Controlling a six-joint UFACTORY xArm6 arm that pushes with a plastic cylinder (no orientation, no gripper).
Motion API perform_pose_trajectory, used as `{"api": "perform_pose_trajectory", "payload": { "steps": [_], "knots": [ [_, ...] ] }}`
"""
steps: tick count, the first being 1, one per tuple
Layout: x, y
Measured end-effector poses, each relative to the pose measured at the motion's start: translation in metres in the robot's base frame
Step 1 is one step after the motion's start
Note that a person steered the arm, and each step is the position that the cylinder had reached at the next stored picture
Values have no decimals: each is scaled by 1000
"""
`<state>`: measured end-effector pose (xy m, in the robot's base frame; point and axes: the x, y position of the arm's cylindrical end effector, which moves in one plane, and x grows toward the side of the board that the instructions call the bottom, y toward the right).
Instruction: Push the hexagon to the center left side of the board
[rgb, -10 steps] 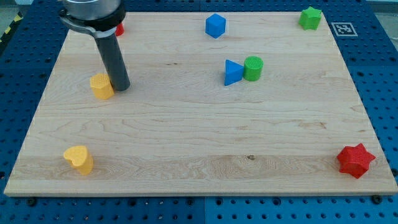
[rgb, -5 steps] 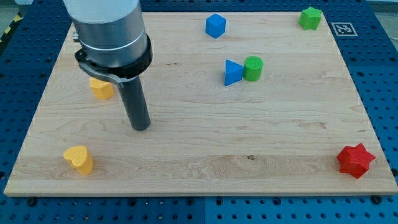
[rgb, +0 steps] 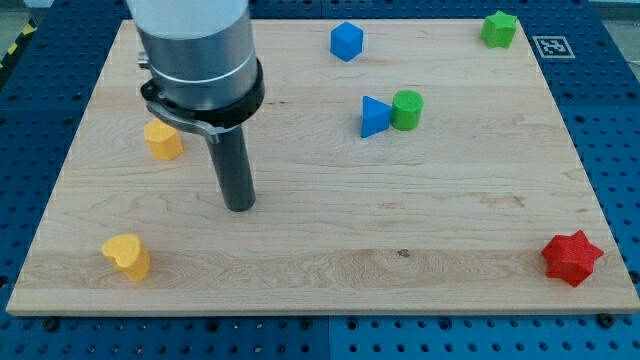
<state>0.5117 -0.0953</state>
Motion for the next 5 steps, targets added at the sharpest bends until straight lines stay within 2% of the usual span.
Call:
{"api": "perform_pose_trajectory", "payload": {
  "steps": [1,3,5],
  "knots": [
    [0,-15],
    [0,-117],
    [11,-178]
  ]
}}
